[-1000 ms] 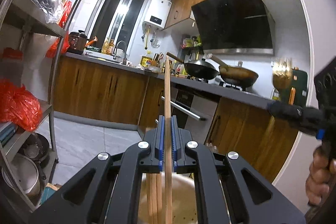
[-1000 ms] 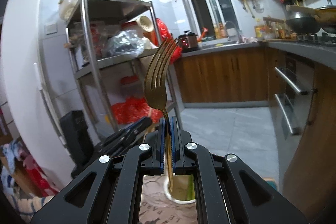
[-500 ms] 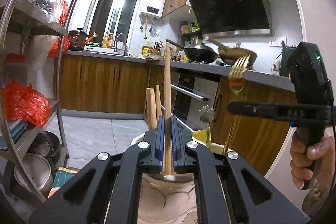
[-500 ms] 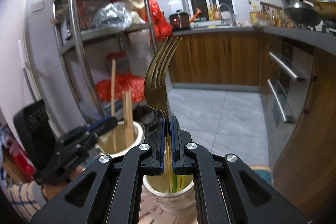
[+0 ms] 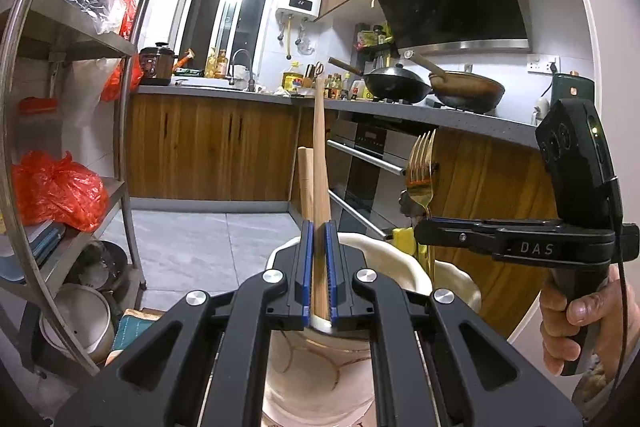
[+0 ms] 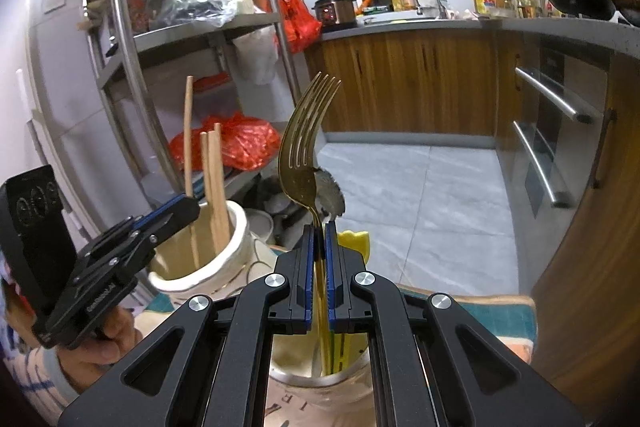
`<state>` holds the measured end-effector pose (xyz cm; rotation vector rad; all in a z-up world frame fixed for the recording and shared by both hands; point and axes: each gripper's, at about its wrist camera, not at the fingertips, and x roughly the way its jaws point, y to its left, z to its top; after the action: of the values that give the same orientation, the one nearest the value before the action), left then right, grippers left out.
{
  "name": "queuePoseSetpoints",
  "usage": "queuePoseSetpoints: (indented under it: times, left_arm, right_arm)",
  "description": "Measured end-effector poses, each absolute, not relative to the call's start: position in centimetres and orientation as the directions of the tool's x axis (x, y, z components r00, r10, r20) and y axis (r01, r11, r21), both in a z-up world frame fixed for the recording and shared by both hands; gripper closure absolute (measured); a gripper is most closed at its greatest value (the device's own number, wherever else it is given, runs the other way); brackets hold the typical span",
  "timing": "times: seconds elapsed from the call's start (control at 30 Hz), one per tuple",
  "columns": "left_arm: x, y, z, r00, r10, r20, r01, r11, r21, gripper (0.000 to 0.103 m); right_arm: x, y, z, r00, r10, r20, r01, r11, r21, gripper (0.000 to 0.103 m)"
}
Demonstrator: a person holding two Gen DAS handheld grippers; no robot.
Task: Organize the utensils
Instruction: 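Carry the chopstick and gold fork up and lower them into the holder, then open both tools to release the chopstick and gold fork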
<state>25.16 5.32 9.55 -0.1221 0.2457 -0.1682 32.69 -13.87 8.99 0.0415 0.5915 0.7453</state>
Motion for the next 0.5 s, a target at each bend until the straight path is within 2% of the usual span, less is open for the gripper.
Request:
queuePoseSetpoints:
  times: [0.2,0.43,0.5]
  left_arm:
    - [25.17,5.35,9.69,0.957,-0.152,-0.246,0.122,0.984,-0.133,0.096]
    - [25.13,5.44,9.87,0.958,-0.149,-0.245,0.120,0.984,-0.132,0.085]
    - [25.10,5.44,10.03,0.959,-0.150,-0.240,0.121,0.984,-0.131,0.082]
  right_arm:
    - [32.85,-13.82,8.88,0.590,0.639,-0.493,-0.614,0.752,0.240,0.097]
    - [32.58,-13.66,8.84,0.597,0.631,-0.496,-0.611,0.758,0.228,0.096]
    - [32.36,-13.57,8.87,0.596,0.632,-0.496,-0.616,0.756,0.222,0.093]
